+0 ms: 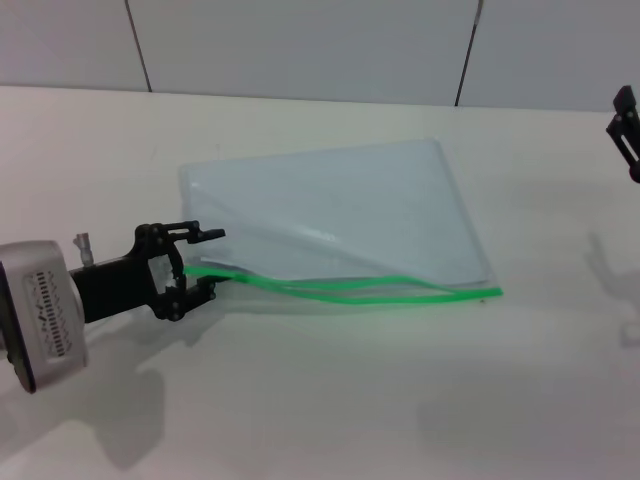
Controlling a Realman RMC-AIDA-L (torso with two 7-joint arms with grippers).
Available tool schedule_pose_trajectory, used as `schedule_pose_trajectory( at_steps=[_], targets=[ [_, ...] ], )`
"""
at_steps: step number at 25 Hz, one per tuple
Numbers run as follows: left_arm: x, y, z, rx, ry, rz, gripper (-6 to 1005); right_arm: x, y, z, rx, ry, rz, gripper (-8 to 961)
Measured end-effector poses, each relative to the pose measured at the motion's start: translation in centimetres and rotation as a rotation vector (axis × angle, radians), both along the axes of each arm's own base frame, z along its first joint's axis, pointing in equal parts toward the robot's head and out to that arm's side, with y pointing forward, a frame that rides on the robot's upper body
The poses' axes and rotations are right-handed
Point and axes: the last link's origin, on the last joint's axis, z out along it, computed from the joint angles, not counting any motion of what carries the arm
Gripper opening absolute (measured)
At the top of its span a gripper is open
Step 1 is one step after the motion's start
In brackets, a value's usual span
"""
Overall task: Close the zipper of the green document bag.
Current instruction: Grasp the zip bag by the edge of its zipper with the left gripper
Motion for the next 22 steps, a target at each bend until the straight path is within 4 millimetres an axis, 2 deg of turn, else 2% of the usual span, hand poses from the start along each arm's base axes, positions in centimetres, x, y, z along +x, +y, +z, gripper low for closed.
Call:
schedule_pose_trajectory(
  at_steps=[8, 13, 17, 22],
  targets=[
    [0.5, 0.5, 0.0, 0.015, 0.017, -0.037, 342, -0.7, -0.4, -0.2, -0.001, 0.002, 0.045, 822],
    [0.6, 0.7, 0.0, 0.016, 0.016, -0.040, 122, -0.8, -0.5, -0.4, -0.013, -0.005, 0.055, 818],
    [0.6, 0.7, 0.0, 0.020, 0.019, -0.034, 106, -1.3, -0.5, -0.9, -0.051, -0.035, 0.093, 814],
    [0.5, 0.9, 0.0, 0.057, 0.021, -0.031, 87, -3.6, -0.6, -3.0, -0.216, -0.188, 0.297, 810]
  ],
)
